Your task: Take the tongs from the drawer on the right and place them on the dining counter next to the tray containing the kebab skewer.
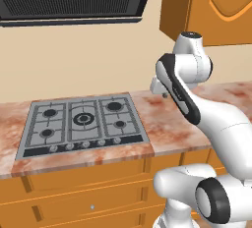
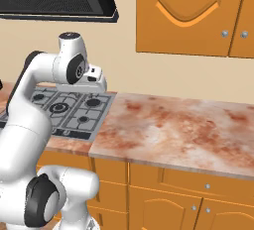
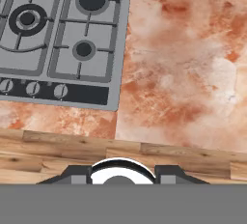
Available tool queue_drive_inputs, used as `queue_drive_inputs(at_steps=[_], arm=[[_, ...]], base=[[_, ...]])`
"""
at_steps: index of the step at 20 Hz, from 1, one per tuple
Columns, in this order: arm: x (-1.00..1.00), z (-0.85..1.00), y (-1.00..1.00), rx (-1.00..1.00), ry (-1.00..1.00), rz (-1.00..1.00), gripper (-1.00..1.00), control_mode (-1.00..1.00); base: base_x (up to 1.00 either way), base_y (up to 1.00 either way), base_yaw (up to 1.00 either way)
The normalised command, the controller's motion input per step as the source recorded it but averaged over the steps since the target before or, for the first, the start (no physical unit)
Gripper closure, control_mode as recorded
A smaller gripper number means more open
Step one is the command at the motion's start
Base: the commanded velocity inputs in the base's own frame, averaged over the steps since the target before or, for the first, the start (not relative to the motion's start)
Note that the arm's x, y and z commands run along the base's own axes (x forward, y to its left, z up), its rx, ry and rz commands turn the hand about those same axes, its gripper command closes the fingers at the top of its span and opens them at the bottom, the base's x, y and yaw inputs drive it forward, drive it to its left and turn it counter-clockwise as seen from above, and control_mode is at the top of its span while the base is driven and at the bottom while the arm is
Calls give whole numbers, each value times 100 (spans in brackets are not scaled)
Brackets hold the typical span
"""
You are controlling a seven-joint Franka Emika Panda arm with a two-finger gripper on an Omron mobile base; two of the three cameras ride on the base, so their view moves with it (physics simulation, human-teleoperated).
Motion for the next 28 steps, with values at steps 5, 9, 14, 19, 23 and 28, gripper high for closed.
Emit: queue_drive_inputs(at_steps=[5,9,14,19,23,28], arm=[[0,0,-30,3,5,-9,-100,-100],[-10,-14,-71,8,0,-24,-100,-100],[-7,-40,-63,10,0,-16,-100,-100],[-15,-43,-57,15,0,-10,-100,-100],[-21,-21,-67,11,0,-16,-100,-100],[-27,-13,-78,10,0,-25,-100,-100]], base=[[0,0,0],[0,0,0],[0,0,0],[0,0,0],[0,0,0],[0,0,0]])
